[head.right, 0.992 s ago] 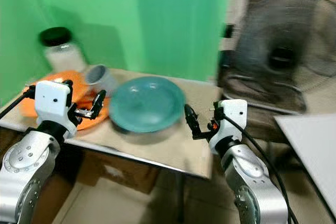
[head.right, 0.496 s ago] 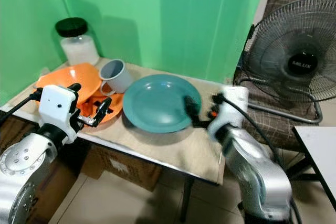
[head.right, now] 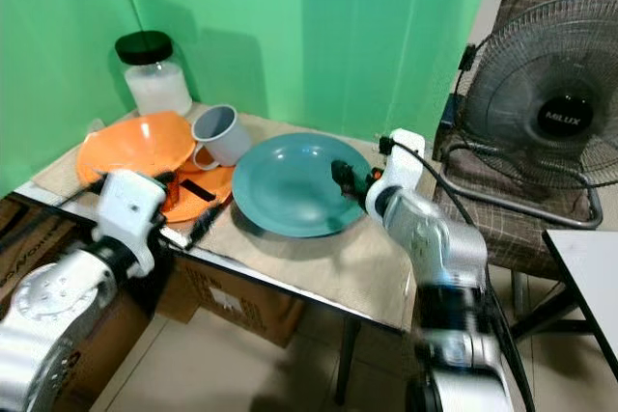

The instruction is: Setting the table

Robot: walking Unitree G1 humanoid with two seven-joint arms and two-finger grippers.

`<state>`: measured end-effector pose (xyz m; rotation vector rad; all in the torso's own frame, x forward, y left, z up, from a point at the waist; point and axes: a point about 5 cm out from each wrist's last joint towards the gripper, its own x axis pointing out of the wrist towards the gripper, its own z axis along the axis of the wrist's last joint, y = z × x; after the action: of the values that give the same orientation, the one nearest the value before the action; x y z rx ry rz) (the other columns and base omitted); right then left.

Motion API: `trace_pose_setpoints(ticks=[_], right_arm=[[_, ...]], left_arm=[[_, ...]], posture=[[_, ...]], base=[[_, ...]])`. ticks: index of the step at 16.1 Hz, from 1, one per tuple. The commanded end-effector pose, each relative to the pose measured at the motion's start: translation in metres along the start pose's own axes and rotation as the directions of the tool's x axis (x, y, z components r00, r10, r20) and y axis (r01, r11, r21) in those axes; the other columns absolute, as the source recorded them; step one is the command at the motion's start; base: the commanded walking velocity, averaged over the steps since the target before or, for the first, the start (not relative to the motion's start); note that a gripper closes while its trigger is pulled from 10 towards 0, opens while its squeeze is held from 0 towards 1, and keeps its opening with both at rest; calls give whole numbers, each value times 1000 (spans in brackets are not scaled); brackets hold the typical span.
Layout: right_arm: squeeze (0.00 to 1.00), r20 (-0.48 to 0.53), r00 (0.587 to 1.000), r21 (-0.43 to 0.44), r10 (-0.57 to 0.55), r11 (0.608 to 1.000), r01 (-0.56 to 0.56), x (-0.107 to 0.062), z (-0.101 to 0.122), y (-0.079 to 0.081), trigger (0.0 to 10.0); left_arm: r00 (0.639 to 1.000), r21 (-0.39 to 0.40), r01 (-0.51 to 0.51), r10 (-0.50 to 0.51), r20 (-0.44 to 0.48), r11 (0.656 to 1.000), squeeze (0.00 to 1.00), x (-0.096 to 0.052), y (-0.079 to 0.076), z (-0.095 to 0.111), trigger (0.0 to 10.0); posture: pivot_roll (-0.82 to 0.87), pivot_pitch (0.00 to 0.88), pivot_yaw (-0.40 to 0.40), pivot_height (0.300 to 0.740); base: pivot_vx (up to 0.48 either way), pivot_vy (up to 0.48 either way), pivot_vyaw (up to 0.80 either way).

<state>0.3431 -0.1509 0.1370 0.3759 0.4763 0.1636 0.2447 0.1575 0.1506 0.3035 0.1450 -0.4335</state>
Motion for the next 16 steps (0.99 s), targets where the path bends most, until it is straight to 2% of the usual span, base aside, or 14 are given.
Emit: trace_pose_setpoints(ticks=[1, 5, 7, 9, 13, 15, 16], right_arm=[[0, 5, 1000, 2, -10, 1000, 10, 5, 2, -2, 10000], [0, 22, 998, 19, -54, 998, 54, 17, 7, -10, 10000], [0, 3, 999, 106, -34, 994, 33, 23, 9, -10, 10000], [0, 31, 999, 94, -43, 995, 40, 24, 14, -12, 10000], [0, 129, 991, 107, 38, 993, -52, 19, 41, -8, 10000], [0, 142, 989, 87, 39, 995, -51, 18, 47, -12, 10000], [0, 141, 990, 71, 13, 997, -23, 18, 46, -20, 10000]], left_arm=[[1000, 29, 17, -16, -19, 999, 867, 5, 3, -5, 10000], [999, 28, 34, -34, -12, 999, 863, 18, 2, -5, 10000], [998, 30, 58, -57, -9, 998, 863, 23, -2, -7, 10000], [999, 34, 51, -51, -6, 998, 863, 28, -1, -8, 10000], [998, 43, 51, -52, 29, 998, 867, 43, 2, -4, 10000], [995, 33, 82, -83, 48, 996, 867, 52, 2, -3, 10000], [988, 30, 147, -148, 38, 989, 863, 64, -2, -9, 10000]], posture=[[-86, 13, 29, 740], [-105, 11, 40, 740], [-104, 14, 37, 740], [-102, 15, 32, 740], [-107, 16, 23, 740], [-114, 16, 24, 740], [-119, 17, 22, 740]], base=[[0, 0, 0], [0, 0, 0], [0, 0, 0], [0, 0, 0], [0, 0, 0], [0, 0, 0], [0, 0, 0]])
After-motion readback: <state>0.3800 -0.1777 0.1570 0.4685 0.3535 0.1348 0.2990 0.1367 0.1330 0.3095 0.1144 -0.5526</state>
